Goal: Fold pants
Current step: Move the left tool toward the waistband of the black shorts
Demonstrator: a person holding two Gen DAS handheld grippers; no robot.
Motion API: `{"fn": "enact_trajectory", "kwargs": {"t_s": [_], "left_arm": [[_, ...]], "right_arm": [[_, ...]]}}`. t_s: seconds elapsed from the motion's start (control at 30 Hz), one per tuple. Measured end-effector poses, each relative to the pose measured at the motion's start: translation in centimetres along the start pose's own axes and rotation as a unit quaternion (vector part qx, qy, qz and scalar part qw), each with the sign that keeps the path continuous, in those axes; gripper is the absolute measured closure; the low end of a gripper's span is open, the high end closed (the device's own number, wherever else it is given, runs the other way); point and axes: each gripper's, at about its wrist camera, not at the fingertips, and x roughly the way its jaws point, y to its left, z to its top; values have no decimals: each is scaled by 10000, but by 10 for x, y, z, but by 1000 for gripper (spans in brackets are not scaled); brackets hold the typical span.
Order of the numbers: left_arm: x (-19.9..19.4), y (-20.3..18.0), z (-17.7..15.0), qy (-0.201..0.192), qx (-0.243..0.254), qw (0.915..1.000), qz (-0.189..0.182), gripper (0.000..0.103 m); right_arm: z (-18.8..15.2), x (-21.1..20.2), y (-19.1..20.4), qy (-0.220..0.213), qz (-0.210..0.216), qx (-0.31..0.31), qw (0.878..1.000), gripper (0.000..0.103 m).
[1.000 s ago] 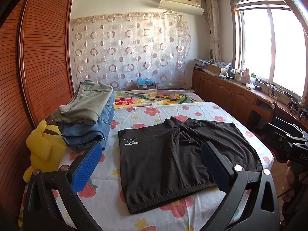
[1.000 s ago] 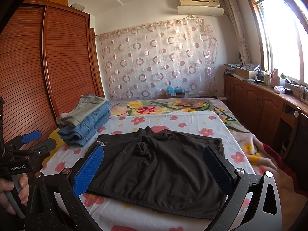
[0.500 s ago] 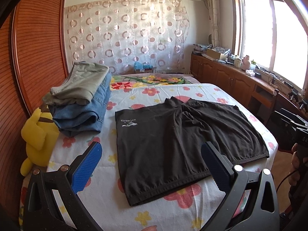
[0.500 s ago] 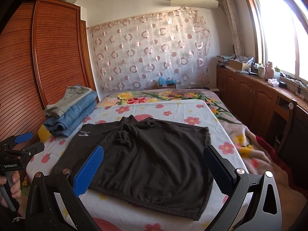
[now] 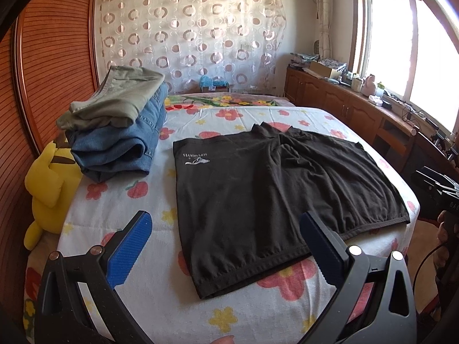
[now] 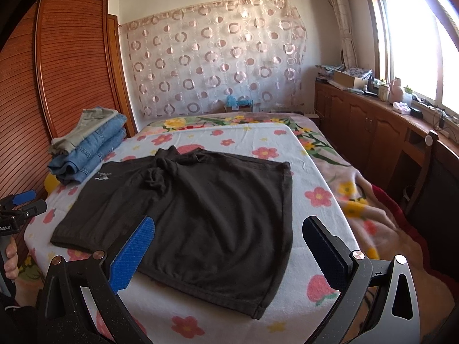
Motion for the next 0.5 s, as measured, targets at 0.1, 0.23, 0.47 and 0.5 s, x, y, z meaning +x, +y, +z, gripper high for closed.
{"fn": "enact_trajectory", "kwargs": {"t_s": [0.1, 0.23, 0.47, 0.5], "left_arm": [[7, 4, -5, 106, -24, 9999, -15, 0], [13, 9, -12, 221, -31, 9997, -52, 0], [20, 20, -24, 440, -103, 9988, -177, 0], [20, 22, -26, 457, -120, 9987, -190, 0]], "right_arm": [[-2, 4, -3, 120, 12, 40, 9999, 0], [0, 8, 0, 268, 27, 0, 9996, 0], [2, 15, 1, 538, 77, -113, 9985, 0], [2, 17, -1, 572, 72, -124, 9983, 0]]}}
